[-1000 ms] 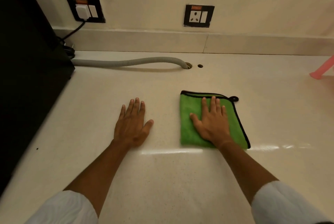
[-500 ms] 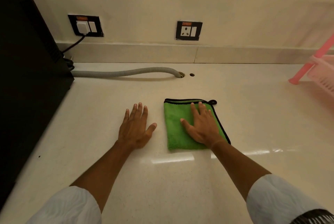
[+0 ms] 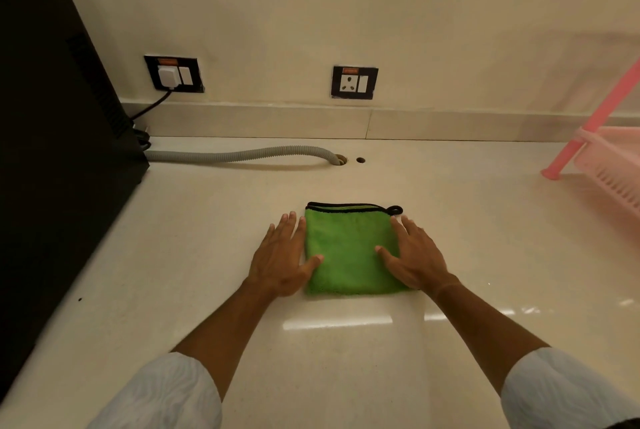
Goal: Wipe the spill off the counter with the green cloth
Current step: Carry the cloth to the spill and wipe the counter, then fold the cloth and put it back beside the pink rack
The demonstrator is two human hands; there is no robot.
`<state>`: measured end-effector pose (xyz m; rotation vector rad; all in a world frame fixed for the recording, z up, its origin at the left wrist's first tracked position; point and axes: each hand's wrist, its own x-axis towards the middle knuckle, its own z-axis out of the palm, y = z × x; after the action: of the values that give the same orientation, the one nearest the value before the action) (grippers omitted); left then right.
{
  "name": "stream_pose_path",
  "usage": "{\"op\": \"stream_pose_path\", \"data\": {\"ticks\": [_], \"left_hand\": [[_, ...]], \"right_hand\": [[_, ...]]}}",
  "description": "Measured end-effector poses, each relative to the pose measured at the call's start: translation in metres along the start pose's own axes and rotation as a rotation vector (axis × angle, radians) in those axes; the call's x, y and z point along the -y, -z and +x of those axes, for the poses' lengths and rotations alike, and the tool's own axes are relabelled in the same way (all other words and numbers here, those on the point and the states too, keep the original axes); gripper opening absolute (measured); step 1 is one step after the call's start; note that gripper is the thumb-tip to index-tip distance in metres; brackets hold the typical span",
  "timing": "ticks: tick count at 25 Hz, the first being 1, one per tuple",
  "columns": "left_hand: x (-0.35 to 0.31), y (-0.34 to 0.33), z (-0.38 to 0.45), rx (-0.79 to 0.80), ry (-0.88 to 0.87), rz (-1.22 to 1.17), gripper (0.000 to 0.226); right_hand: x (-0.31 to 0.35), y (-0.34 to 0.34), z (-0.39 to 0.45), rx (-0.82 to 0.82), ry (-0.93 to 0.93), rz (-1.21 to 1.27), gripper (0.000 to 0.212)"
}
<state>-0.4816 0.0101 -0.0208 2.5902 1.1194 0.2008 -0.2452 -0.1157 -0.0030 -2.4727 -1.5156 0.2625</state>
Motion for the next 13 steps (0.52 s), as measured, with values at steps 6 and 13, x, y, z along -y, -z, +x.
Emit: {"op": "stream_pose_path", "data": {"ticks": [6, 13], "left_hand": [[-0.019, 0.006, 0.028, -0.033, 0.101, 0.006, 0.085], [-0.028, 0.015, 0.068, -0.138, 0.293, -0.264, 0.045]], "right_hand": [[-0.022, 0.013, 0.037, -0.016, 0.068, 0.080, 0.054], [-0.030, 0.020, 0.098, 0.039, 0.189, 0.121, 0.028]]}}
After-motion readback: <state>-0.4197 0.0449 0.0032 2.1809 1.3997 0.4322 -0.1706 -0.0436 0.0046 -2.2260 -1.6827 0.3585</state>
